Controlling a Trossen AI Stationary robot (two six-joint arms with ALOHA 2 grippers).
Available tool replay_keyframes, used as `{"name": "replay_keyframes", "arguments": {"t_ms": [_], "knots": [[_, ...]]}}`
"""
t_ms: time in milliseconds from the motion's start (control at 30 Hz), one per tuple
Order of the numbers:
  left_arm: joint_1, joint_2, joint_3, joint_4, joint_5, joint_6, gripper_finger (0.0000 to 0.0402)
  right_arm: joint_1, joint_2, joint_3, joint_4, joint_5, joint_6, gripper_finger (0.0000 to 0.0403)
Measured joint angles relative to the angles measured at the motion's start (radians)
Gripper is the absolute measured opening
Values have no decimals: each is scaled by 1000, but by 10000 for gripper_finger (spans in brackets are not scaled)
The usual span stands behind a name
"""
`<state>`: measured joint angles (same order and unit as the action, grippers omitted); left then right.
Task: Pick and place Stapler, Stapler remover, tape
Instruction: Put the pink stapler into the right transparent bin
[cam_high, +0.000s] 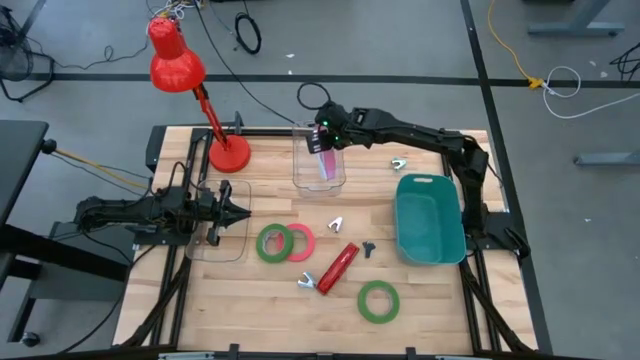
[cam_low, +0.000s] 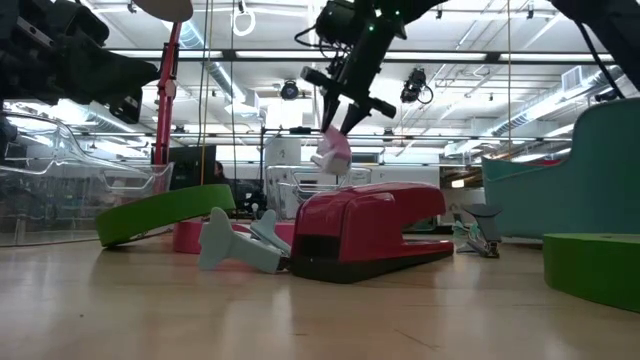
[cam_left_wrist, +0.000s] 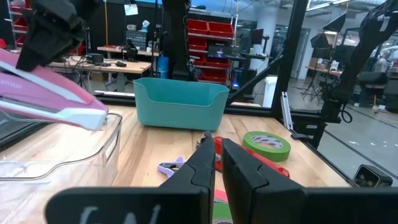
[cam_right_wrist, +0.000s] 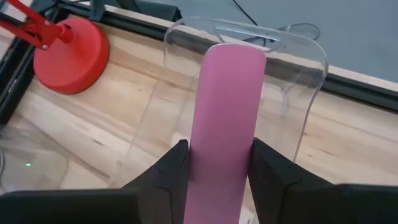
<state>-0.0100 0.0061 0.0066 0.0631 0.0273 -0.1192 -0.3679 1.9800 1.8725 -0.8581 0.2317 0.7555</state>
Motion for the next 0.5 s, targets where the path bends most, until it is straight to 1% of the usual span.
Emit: {"name": "replay_keyframes", "arguments": {"t_ms": [500], "knots": [[0, 0, 0, 0, 0, 0, 30, -4, -1, 0, -12, -4, 6, 128]]}}
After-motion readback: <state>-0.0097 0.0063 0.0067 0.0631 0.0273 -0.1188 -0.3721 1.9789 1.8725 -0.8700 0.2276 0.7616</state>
